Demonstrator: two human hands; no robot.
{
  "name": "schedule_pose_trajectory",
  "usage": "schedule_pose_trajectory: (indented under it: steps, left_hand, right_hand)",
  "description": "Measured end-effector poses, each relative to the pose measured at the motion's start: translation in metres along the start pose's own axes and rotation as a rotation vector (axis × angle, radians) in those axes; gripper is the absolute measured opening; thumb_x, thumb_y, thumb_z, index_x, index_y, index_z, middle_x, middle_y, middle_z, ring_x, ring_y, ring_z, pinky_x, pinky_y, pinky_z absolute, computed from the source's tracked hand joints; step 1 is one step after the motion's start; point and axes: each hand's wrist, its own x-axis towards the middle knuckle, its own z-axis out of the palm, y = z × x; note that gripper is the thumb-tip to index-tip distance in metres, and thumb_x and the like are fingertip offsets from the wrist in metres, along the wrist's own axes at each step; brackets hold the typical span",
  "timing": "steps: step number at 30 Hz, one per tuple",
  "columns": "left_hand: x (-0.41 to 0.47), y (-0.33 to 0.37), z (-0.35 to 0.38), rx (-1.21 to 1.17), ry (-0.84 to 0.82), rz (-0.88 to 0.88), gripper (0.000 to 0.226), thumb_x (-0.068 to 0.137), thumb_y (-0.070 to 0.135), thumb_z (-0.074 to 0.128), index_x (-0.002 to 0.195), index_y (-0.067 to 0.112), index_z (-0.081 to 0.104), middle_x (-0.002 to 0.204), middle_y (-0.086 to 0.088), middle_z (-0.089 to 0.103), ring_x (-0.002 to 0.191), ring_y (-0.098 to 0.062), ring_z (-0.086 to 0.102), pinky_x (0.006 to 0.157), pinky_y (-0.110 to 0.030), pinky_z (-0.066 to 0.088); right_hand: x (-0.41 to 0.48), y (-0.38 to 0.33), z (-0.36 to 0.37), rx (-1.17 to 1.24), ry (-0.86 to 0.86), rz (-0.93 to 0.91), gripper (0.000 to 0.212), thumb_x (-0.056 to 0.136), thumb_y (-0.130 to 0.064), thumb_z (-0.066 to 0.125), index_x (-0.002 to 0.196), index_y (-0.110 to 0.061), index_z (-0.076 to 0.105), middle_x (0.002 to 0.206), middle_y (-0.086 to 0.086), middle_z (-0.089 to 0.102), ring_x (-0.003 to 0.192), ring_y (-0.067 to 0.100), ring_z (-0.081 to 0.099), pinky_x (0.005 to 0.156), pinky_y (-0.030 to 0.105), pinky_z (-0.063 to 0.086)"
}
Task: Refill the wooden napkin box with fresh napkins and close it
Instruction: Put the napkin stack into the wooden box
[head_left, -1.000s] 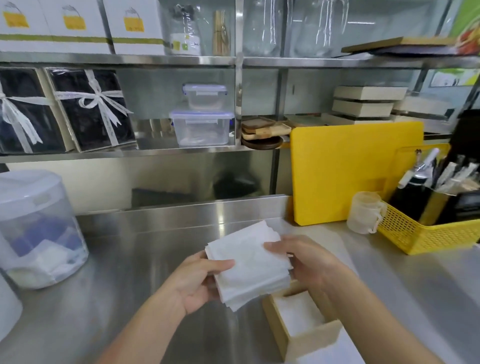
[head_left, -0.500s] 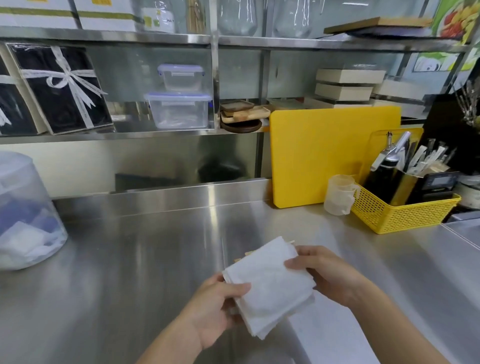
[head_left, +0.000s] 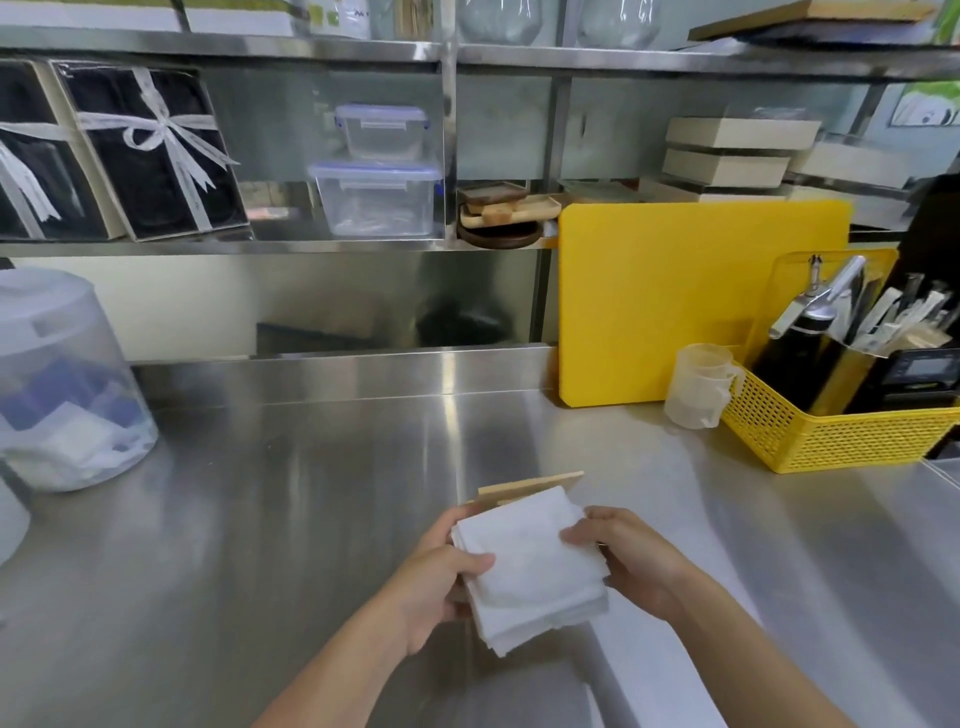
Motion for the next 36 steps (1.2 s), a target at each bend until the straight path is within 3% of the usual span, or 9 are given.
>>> schedule_pose_trajectory:
  steps: [4,10,14,16,19,25,28,32,36]
  left_hand:
    - [0.004,-0.002,0.0,0.024,-0.021,-0.006,0.053,0.084,-0.005,0.054,0.112,0.041,0.056,0.111,-0.003,0.066,0.101,-0.028,0.063,0.083,-0.047,0.054]
    - [0.01,-0.002,0.005,0.017,0.004,-0.016,0.067,0.085,-0.005,0.053,0.13,0.043,0.044,0.115,-0.002,0.064,0.095,-0.026,0.064,0.065,-0.038,0.053]
    - [0.014,0.0,0.003,-0.015,-0.001,-0.044,0.084,0.083,-0.005,0.057,0.134,0.054,0.025,0.108,-0.003,0.066,0.091,-0.031,0.062,0.078,-0.047,0.053]
    - [0.017,0.0,0.003,-0.028,0.003,-0.052,0.076,0.082,-0.005,0.058,0.127,0.05,0.029,0.104,-0.007,0.066,0.089,-0.033,0.062,0.081,-0.049,0.052]
    - [0.019,0.0,0.003,-0.035,0.071,-0.028,0.058,0.081,-0.002,0.062,0.124,0.025,0.035,0.103,-0.012,0.064,0.084,-0.029,0.062,0.077,-0.046,0.053]
    - [0.026,0.011,0.004,0.001,0.173,0.092,0.026,0.081,0.001,0.064,0.104,0.012,0.056,0.097,-0.007,0.068,0.088,-0.025,0.063,0.09,-0.044,0.048]
    - [0.032,0.013,0.001,-0.043,0.181,0.099,0.022,0.083,-0.001,0.06,0.103,0.008,0.062,0.101,-0.011,0.07,0.095,-0.03,0.064,0.091,-0.046,0.049]
    - [0.043,0.008,0.001,0.023,0.256,0.128,0.018,0.08,-0.003,0.064,0.095,0.007,0.065,0.094,-0.008,0.072,0.089,-0.026,0.067,0.084,-0.042,0.054]
    - [0.053,0.002,0.003,0.122,0.335,0.203,0.017,0.077,-0.001,0.069,0.092,0.006,0.063,0.087,-0.005,0.071,0.079,-0.018,0.067,0.067,-0.026,0.052]
  right_hand:
    - [0.006,-0.001,-0.002,-0.062,-0.017,0.023,0.009,0.085,-0.006,0.058,0.089,-0.008,0.065,0.086,0.009,0.073,0.083,0.026,0.067,0.071,0.032,0.05]
    - [0.01,-0.003,-0.005,-0.103,-0.022,0.064,0.005,0.086,-0.007,0.057,0.084,-0.009,0.061,0.082,0.008,0.068,0.075,0.023,0.064,0.058,0.029,0.049]
    - [0.012,-0.004,-0.006,-0.085,-0.024,0.097,0.005,0.086,-0.007,0.057,0.084,-0.007,0.061,0.082,0.011,0.067,0.074,0.025,0.063,0.061,0.031,0.051]
    - [0.013,-0.005,-0.007,-0.062,-0.035,0.106,0.005,0.086,-0.007,0.057,0.086,-0.006,0.062,0.08,0.01,0.067,0.072,0.024,0.063,0.059,0.03,0.051]
    - [0.014,-0.005,-0.01,0.013,-0.041,0.061,0.011,0.086,-0.005,0.058,0.095,-0.002,0.063,0.084,0.009,0.069,0.076,0.023,0.065,0.056,0.027,0.052]
    - [0.02,-0.003,-0.007,0.056,0.034,-0.108,0.011,0.086,-0.001,0.058,0.093,-0.006,0.065,0.088,0.006,0.072,0.08,0.022,0.067,0.073,0.033,0.054]
    - [0.024,-0.001,-0.004,-0.014,0.135,-0.141,0.007,0.085,-0.002,0.063,0.09,-0.006,0.062,0.085,0.005,0.067,0.073,0.019,0.063,0.059,0.025,0.05]
    - [0.032,0.005,-0.005,-0.241,0.269,-0.193,0.013,0.082,-0.007,0.067,0.074,-0.008,0.057,0.077,0.003,0.062,0.068,0.017,0.058,0.058,0.022,0.045]
    - [0.037,0.011,-0.005,-0.368,0.339,-0.222,0.015,0.081,-0.013,0.068,0.077,-0.003,0.057,0.075,0.007,0.056,0.069,0.02,0.051,0.062,0.03,0.041]
